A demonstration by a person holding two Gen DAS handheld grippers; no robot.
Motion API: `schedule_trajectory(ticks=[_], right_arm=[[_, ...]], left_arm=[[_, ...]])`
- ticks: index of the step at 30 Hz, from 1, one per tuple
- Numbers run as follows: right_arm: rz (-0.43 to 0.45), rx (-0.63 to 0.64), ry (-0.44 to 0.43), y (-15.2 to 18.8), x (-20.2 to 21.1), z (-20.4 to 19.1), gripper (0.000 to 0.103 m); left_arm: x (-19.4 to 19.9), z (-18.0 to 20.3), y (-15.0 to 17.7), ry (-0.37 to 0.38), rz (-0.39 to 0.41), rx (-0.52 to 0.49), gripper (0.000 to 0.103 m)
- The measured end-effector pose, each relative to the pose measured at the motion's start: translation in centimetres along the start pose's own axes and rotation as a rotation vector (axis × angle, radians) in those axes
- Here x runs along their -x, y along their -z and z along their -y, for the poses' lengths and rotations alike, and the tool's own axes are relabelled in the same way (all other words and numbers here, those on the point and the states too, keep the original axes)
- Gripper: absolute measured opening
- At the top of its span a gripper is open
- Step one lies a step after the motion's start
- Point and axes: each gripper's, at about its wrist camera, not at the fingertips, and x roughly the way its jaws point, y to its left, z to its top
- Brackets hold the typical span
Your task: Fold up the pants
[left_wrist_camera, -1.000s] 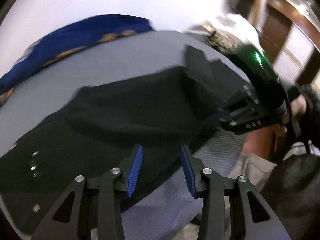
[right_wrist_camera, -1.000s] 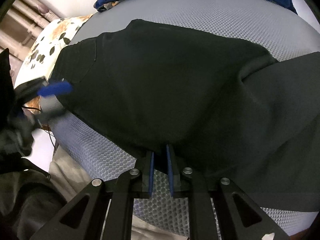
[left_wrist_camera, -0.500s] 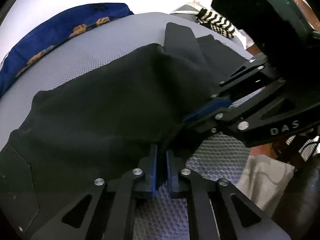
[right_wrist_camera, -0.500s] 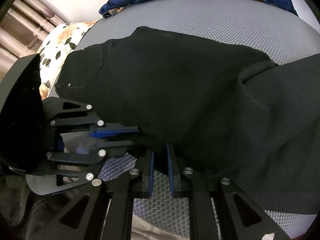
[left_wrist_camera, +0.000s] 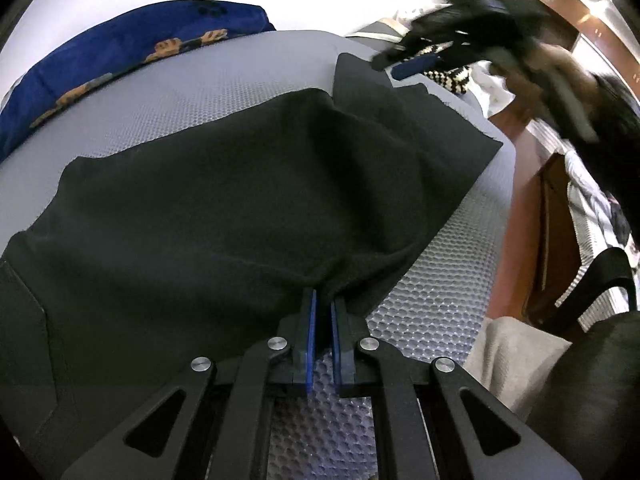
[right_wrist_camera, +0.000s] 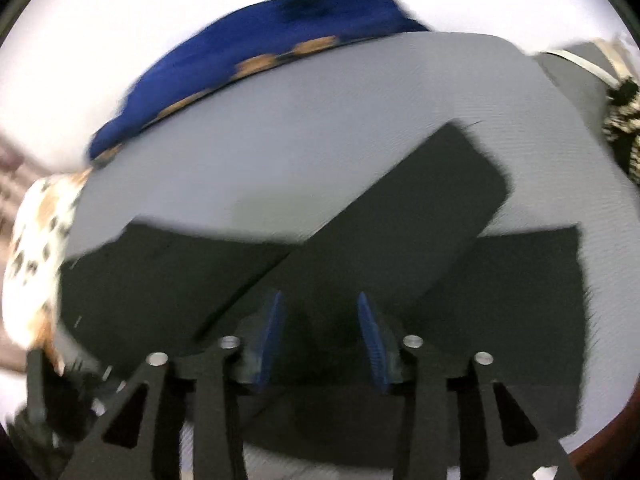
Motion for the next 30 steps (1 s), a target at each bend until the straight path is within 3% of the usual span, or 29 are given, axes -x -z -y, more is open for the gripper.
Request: schedule_trajectory(ticks=[5,11,17,18,20,25,30], right_arm=[[0.030,-0.159,-0.008,-3.0,-1.4,4.0,0.046],[0.011,-0.228,0.007,-2.3,-2.2,6.6,0.046],[-0.002,-0.328,-0.052,-1.5,-3.7,8.9,0.046],[0.014,-0.344,-0.072,-1.6,-3.7,9.0,0.044],[0.047,-0.332,-0.090,-2.0,-3.0,8.6,0.010],[0.109,-0.285,-0.128,-4.5,-0.2,6.4,0.007],[0.103,-0.268,-0.156,-8.5,-1.0,3.0,0.006]], left_arm=[[0.4,-0.3,0.0,0.020,0.015,0.027,0.007],[0.3,-1.7,-0.2,0.084,0.017,0.088,0.007],[0.2,-2.1,-0.4,0.101,0.017,0.118,0.007],[0.2,-2.1,-0.4,0.099,0.015,0.120,0.007],[0.3,-2.0,-0.5,0.095,0.015,0.126,0.007],[0.4,-1.9,-0.2,0.097,0.015,0.134,0.007],[0.4,-2.2,-0.1,0.103,0.017,0.156,0.007]])
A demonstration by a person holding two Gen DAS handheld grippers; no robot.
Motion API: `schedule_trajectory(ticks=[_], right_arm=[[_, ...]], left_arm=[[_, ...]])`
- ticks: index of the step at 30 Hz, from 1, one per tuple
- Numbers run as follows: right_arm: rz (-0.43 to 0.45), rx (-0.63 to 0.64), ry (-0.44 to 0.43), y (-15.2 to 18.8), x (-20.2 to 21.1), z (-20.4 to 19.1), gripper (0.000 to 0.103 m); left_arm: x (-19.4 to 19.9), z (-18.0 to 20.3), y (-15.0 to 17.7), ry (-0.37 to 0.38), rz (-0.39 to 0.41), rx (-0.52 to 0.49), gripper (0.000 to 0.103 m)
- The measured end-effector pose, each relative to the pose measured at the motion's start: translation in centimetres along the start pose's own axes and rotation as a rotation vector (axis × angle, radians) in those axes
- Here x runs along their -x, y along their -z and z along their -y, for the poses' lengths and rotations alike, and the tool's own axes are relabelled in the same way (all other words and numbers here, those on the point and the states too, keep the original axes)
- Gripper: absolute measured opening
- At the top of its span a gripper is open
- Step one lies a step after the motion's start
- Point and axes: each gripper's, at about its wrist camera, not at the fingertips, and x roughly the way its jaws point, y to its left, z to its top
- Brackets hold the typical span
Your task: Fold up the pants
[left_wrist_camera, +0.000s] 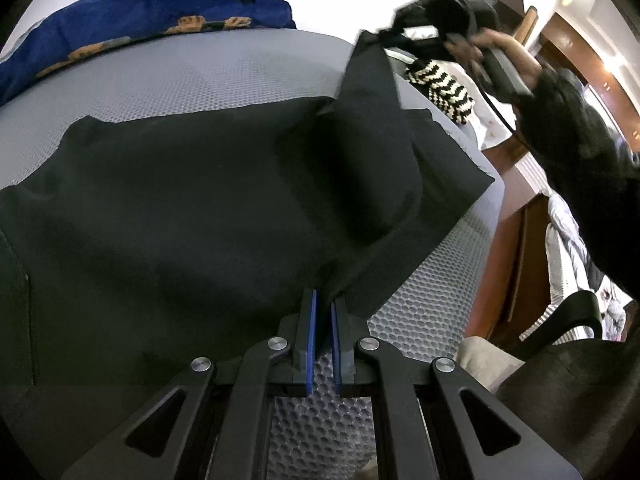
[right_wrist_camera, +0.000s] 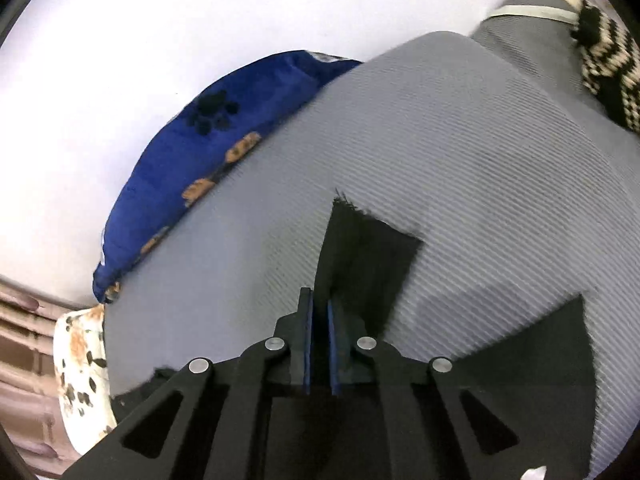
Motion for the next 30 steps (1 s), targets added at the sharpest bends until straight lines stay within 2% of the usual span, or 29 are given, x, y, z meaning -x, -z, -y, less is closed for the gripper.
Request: schedule_trajectory(ticks=[5,9,12,15,19,23,27,30], right_arm=[[-0.068,0.024,0.008,-2.1,-4.3,-4.0,0.006],[-0.039,0.061,0.038,-2.2,-4.5,-5.5,0.005],[0.025,0.108,0.134,-1.6,-2.1,-5.8,0.005],[0.089,0.096,0.234,0.1,2.0,-3.5,0.005],[0.056,0.032,0.392,2.2,4.6,0.6,0.005],[-0.024,0.002,0.513,3.7,4.5,2.7,0.005],[-0.055,0.024,0.544,2.3,2.5,1.3,0.005],[-0.074,0.028,0.469,0.7,0.4,-0.5,0.005]], left_arm=[[-0.6,-0.4,0.2,-0.010,-0.014,0.021,0.007],[-0.5,-0.3,0.2,-0.012,-0.013,0.018,0.007],[-0.6,-0.1,0.2,-0.009,-0.013,0.014,0.007],[-0.6,-0.1,0.2,-0.008,-0.011,-0.002,0.007],[-0.6,0.1,0.2,0.002,-0.002,-0.012,0.007],[-0.8,0.2,0.3,0.003,-0.006,-0.024,0.007],[-0.8,0.1,0.4,0.004,-0.005,-0.018,0.007],[-0.6,0.2,0.5,-0.005,-0.003,-0.019,0.007]])
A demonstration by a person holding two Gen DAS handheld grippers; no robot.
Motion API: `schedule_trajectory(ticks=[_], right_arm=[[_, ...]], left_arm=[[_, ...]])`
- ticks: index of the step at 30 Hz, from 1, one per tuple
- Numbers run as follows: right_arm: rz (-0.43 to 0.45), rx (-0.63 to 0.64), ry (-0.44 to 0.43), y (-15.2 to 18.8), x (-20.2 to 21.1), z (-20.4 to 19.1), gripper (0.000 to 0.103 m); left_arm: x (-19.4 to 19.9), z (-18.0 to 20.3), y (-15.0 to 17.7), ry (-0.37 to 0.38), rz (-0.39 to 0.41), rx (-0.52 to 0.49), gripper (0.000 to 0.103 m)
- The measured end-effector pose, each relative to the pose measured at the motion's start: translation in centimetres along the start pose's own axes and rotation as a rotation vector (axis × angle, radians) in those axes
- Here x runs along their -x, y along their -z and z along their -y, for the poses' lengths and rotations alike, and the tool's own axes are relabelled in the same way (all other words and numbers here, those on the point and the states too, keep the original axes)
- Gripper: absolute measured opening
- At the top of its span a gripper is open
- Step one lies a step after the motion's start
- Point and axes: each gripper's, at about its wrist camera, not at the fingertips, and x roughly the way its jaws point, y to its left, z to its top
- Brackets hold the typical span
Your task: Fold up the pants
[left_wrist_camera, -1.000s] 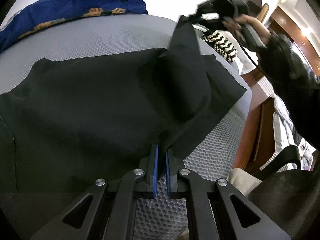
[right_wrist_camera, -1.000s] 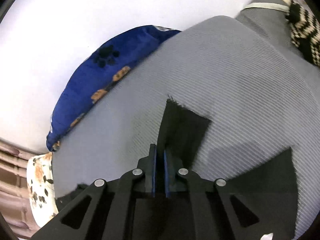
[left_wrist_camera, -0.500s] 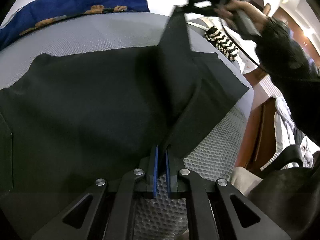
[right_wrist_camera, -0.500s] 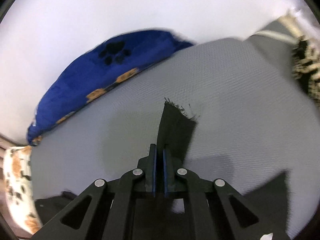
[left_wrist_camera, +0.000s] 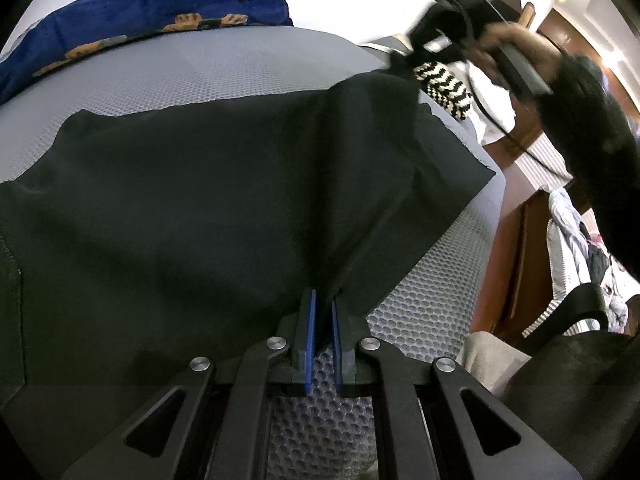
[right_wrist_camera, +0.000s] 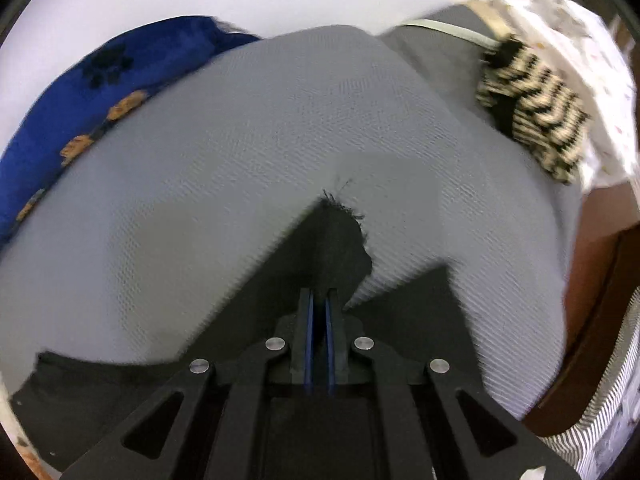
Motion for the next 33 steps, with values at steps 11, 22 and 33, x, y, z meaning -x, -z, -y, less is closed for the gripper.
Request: schedule_trajectory(ticks=[11,22,33], right_arm=[[0.007,0.035,-0.598,-4.3,-1.6,-7.1,0.044],[0.130,-0.092,-0.568,-0.8,0.1,6.4,0.035],[0.042,-0.093,-0.563,1.3,-6.0,5.5,0.026]], left_arm=[[0.0,-0.3,-0.2,-0.009,-0.011,0.019,0.007],[-0.3,-0.7,-0.4,0.009,-0.018,0.037,0.007],[-0.4,-0.8,-0.9,-0.004,-0.038,0.054,0.007]])
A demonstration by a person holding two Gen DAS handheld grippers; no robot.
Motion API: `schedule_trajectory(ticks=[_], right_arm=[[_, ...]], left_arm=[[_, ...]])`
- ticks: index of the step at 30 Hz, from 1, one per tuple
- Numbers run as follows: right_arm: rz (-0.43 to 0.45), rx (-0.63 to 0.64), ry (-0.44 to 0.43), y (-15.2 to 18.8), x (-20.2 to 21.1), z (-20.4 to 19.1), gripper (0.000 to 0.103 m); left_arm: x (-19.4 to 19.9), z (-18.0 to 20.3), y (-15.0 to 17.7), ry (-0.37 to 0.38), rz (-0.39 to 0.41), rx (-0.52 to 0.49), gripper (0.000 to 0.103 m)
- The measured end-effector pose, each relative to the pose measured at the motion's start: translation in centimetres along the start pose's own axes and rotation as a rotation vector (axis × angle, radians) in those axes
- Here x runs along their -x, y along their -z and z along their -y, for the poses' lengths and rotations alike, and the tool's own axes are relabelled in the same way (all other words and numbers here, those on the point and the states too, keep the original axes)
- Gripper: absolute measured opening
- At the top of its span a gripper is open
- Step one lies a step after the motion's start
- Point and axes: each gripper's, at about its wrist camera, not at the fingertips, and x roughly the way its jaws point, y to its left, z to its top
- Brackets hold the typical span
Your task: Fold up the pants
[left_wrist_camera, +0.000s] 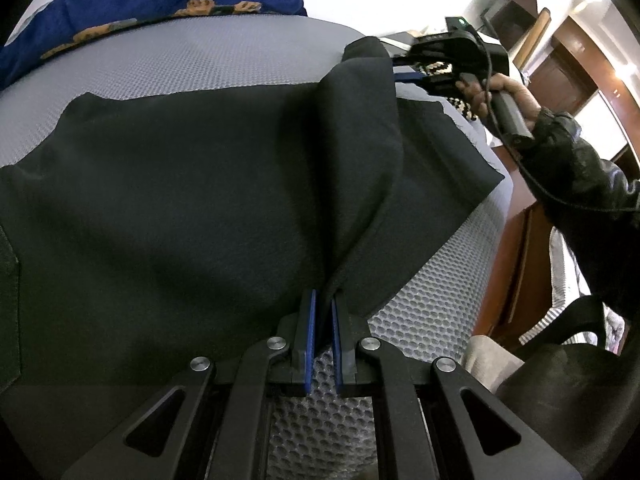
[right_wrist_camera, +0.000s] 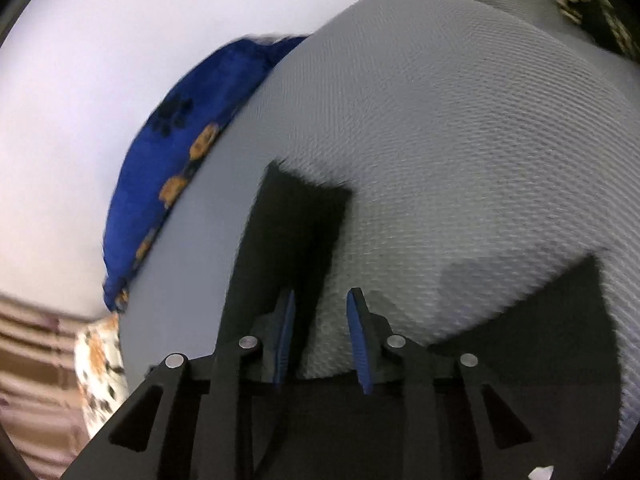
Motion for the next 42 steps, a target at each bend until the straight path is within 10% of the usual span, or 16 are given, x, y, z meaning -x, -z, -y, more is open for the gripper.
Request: schedule_trajectory(ticks=[16,42], right_arm=[[0.036,0.215,0.077,-0.7,-4.2,-4.6,0.027],[0.106,0.012,-0.097,-3.2,-3.7,-2.5,0.005]], left_arm=[[0.0,-1.1,0.0,0.032,0.002,0.028,0.008],[0.7,-1.5,0.5,0.047,0.005,0.052,0.008]])
